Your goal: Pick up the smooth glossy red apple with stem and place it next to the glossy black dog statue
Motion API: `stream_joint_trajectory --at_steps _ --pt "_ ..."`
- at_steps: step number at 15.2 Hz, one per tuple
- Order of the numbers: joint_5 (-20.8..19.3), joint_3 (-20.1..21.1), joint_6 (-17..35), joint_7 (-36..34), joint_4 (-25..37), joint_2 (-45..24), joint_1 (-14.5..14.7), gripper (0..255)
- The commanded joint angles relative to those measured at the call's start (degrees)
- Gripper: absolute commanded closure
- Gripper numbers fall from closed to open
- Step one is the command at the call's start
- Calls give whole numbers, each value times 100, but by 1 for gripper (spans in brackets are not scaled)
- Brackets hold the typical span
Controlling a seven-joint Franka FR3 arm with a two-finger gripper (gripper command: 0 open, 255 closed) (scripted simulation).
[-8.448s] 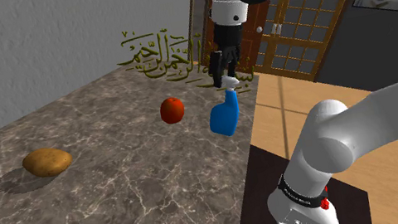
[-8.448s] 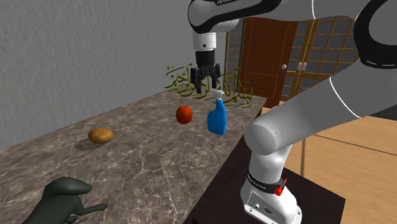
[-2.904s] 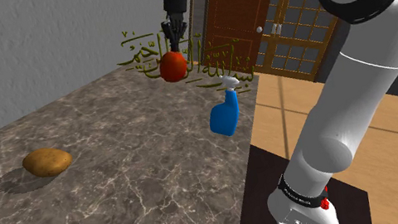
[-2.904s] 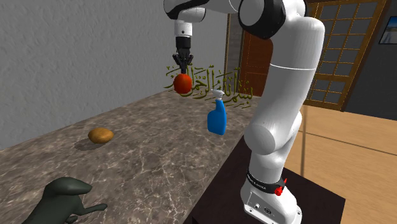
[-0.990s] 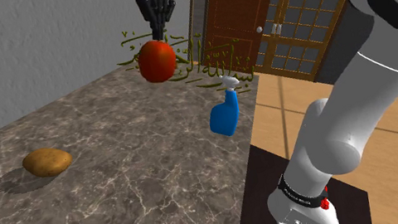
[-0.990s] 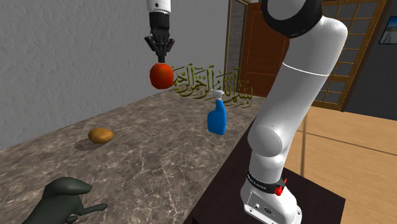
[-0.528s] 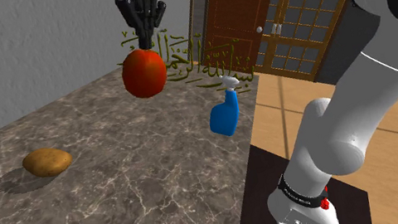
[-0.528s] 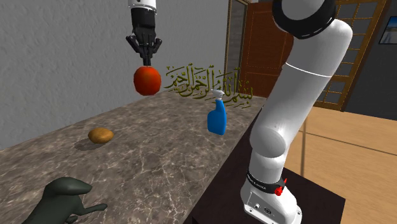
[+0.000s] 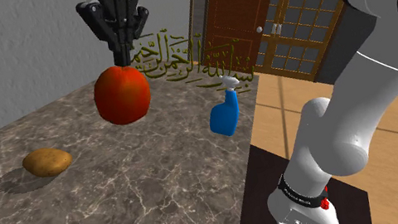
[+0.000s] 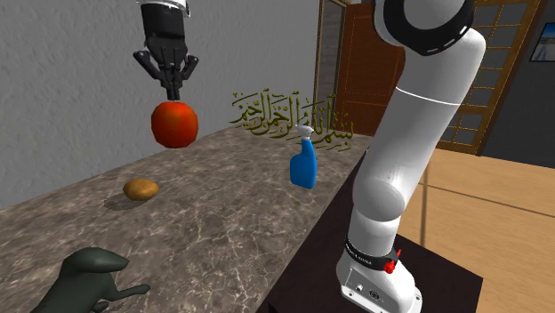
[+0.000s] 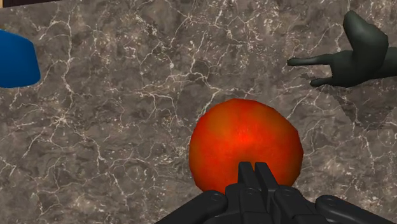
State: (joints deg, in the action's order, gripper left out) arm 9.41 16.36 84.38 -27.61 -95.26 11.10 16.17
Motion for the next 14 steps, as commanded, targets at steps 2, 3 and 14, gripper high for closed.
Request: stream_joint_trajectory --at_steps 2,3,14 --pt "0 293 47 -479 179 -163 176 255" --pt "-11 391 62 -634 255 -236 232 255" --pt "-230 1068 452 -1749 596 -873 711 255"
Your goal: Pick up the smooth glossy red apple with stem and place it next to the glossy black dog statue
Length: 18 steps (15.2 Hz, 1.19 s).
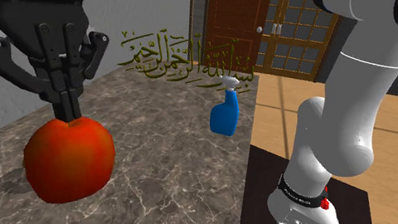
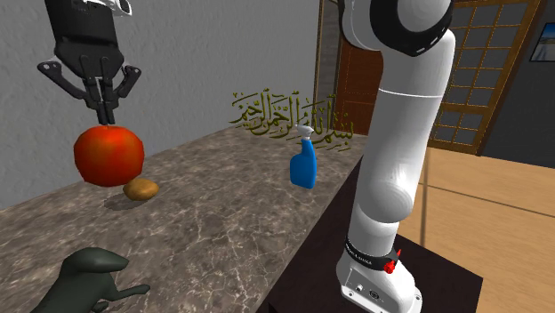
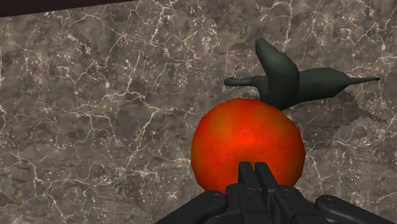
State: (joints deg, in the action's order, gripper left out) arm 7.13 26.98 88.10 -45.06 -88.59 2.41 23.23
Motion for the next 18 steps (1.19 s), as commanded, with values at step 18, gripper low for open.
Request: stream_joint_trajectory --at_steps 18 --pt "139 -7 1497 220 -1742 260 5 255"
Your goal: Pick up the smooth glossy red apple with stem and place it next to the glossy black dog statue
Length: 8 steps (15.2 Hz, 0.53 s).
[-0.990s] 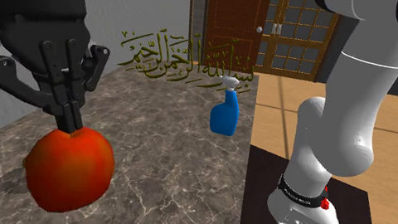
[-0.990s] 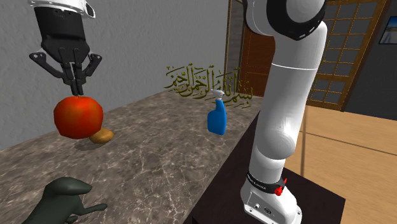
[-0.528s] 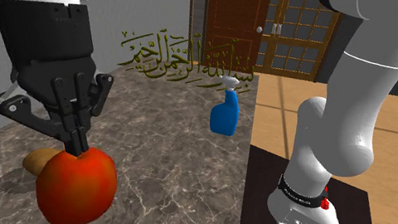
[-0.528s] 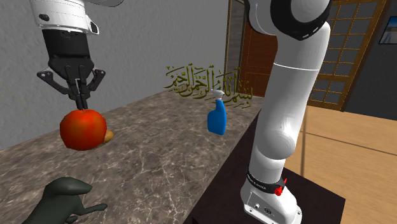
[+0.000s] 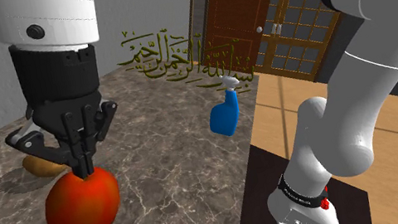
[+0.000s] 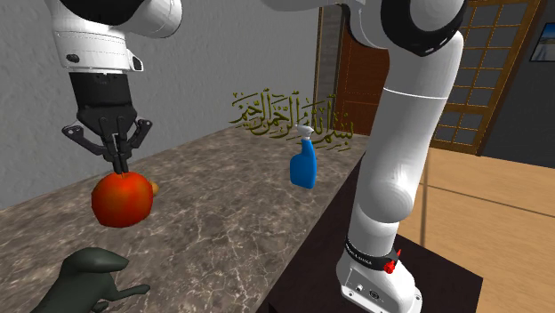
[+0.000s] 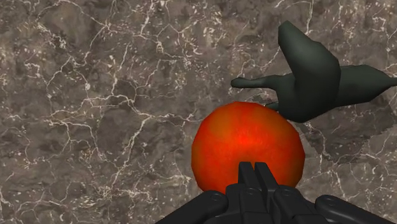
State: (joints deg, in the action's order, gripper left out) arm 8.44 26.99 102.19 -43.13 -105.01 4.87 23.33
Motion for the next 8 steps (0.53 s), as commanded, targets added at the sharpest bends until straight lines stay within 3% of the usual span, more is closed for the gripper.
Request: stream_joint_trajectory --at_steps 1,8 --pt "11 -5 165 34 -177 15 -3 255" --pt "18 16 698 77 -677 -23 11 255"
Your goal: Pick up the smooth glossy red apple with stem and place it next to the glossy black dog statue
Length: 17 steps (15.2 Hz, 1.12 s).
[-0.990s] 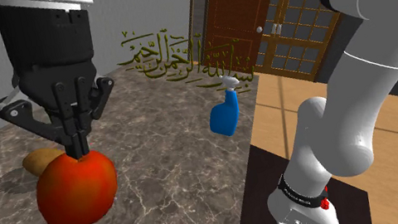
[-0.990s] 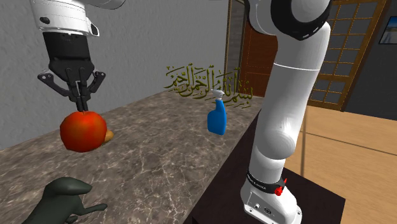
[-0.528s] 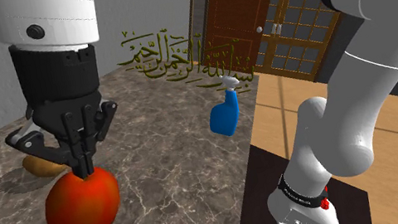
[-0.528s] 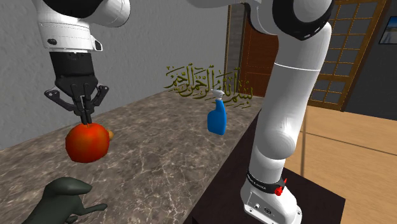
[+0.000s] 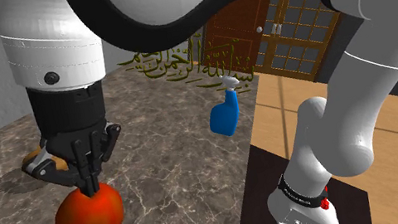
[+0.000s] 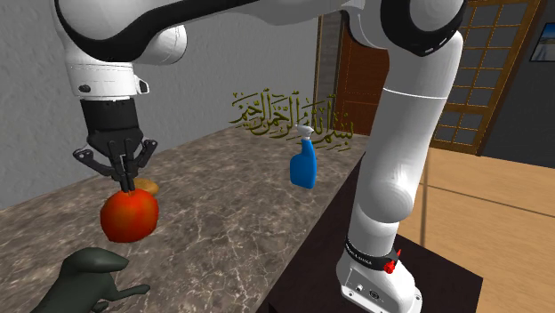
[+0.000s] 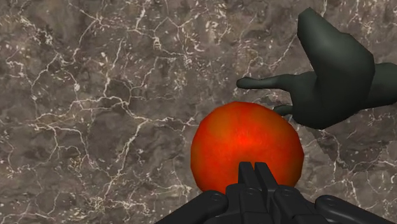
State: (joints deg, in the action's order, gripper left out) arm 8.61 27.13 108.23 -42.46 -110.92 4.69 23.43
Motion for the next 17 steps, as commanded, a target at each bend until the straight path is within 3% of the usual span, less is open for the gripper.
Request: stream_joint_trajectory --at_steps 1,17 --pt "0 6 171 14 -153 -16 3 255" --pt "-101 71 1389 19 -1043 -374 41 255"
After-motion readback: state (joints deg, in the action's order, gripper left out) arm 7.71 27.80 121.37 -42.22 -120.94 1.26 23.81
